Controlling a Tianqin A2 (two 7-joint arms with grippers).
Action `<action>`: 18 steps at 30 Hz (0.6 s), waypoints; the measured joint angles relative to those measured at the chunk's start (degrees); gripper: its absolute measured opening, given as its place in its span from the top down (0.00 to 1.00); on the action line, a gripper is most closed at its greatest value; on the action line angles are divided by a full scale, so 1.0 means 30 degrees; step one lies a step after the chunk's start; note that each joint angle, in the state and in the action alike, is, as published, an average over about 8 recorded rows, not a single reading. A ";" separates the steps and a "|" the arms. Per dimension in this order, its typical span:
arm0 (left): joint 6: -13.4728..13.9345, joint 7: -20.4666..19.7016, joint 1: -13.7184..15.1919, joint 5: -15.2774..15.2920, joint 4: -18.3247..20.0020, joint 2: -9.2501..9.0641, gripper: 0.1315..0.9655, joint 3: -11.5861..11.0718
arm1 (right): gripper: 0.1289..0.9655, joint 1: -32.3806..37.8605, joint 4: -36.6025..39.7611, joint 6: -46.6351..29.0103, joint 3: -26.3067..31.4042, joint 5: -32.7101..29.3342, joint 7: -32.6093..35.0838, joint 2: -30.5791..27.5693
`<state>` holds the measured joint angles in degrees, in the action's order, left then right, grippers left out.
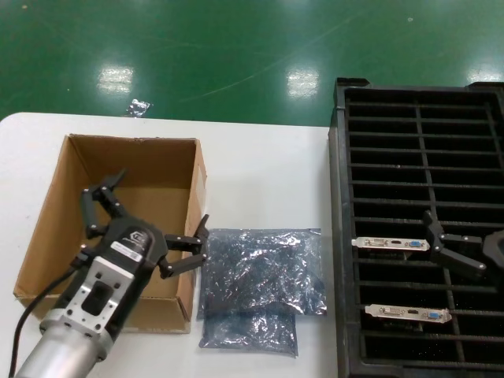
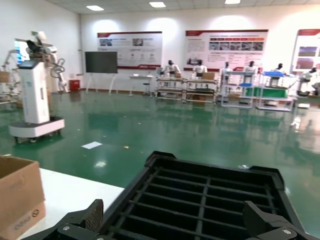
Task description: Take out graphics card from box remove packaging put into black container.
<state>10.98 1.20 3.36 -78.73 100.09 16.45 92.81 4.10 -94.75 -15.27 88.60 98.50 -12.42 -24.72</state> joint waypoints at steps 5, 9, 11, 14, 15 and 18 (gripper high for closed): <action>-0.0724 -0.0080 -0.0222 -0.1607 -0.0555 0.0049 0.00 -0.0075 | 0.00 -0.0270 0.0203 0.1006 0.0202 0.0306 0.0818 0.0496; -0.1301 -0.0142 -0.0398 -0.2890 -0.0997 0.0088 0.00 -0.0134 | 0.00 -0.0486 0.0365 0.1809 0.0364 0.0549 0.1465 0.0892; -0.1593 -0.0174 -0.0488 -0.3540 -0.1221 0.0107 0.00 -0.0165 | 0.00 -0.0596 0.0446 0.2215 0.0446 0.0672 0.1796 0.1093; -0.2023 -0.0222 -0.0620 -0.4498 -0.1551 0.0135 0.00 -0.0209 | 0.00 -0.0757 0.0566 0.2814 0.0567 0.0854 0.2284 0.1389; -0.2163 -0.0238 -0.0663 -0.4810 -0.1659 0.0144 0.00 -0.0224 | 0.00 -0.0809 0.0605 0.3009 0.0606 0.0914 0.2449 0.1485; -0.2594 -0.0284 -0.0795 -0.5770 -0.1990 0.0174 0.00 -0.0268 | 0.00 -0.0971 0.0727 0.3610 0.0727 0.1096 0.2937 0.1781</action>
<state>3.19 0.35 0.98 -96.04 94.12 16.98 92.00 1.19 -92.57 -4.44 90.78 101.78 -3.61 -19.37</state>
